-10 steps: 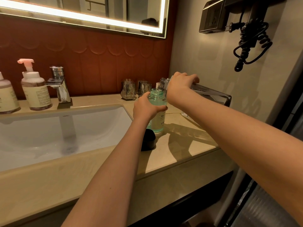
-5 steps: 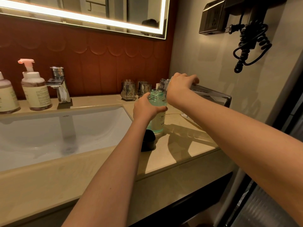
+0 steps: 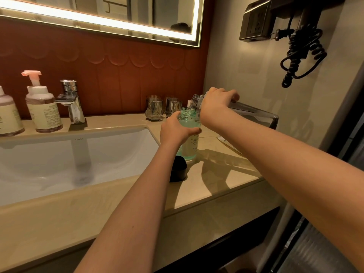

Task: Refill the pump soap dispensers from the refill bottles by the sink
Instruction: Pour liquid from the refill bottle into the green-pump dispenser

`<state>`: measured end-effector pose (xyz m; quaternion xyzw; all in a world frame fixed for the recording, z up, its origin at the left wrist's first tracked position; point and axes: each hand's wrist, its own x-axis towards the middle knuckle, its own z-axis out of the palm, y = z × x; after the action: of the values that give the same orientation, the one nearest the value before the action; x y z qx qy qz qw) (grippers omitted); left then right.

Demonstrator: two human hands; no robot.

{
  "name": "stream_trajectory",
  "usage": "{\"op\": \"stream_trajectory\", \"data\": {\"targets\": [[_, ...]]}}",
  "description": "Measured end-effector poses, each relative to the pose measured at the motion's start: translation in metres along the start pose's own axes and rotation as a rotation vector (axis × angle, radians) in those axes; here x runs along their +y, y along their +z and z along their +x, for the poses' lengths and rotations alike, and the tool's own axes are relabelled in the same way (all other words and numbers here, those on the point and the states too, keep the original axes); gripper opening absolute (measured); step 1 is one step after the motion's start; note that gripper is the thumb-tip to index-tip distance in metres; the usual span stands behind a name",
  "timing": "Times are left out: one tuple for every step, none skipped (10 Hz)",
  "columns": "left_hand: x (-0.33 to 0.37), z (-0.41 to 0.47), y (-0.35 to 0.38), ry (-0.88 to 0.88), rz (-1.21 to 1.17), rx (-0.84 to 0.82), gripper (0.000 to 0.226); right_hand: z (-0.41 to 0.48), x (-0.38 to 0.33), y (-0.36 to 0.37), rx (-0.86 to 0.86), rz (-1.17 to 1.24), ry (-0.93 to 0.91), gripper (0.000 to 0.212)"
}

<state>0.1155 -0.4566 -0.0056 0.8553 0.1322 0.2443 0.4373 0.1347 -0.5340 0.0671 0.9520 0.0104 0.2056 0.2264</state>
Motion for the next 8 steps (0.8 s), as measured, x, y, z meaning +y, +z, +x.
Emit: {"op": "stream_trajectory", "data": {"targets": [[0.0002, -0.0003, 0.0001, 0.000, 0.001, 0.001, 0.092, -0.0005, 0.0005, 0.0003, 0.007, 0.002, 0.001, 0.059], [0.0004, -0.0008, 0.0000, 0.001, 0.004, 0.001, 0.092, 0.0002, -0.0001, 0.0006, 0.005, 0.006, 0.008, 0.060], [0.0005, -0.0009, -0.0003, 0.004, 0.002, 0.001, 0.092, 0.0005, -0.0007, 0.0007, 0.002, 0.004, 0.005, 0.060], [0.0006, -0.0010, -0.0002, 0.004, 0.005, 0.002, 0.092, 0.0002, -0.0004, 0.0003, 0.002, 0.005, -0.004, 0.059], [0.0004, -0.0007, -0.0002, 0.002, 0.005, 0.002, 0.093, -0.0014, 0.0008, -0.0007, 0.007, 0.003, -0.009, 0.059], [0.0003, -0.0008, -0.0002, 0.001, 0.005, 0.001, 0.092, -0.0015, 0.0008, -0.0007, 0.009, 0.003, -0.009, 0.057], [0.0003, -0.0011, 0.0000, 0.004, 0.006, 0.003, 0.093, -0.0016, 0.0005, -0.0005, 0.015, -0.005, -0.008, 0.057], [0.0004, -0.0010, -0.0003, 0.004, 0.000, 0.001, 0.092, -0.0011, 0.0002, -0.0002, 0.019, -0.007, -0.012, 0.056]]}}
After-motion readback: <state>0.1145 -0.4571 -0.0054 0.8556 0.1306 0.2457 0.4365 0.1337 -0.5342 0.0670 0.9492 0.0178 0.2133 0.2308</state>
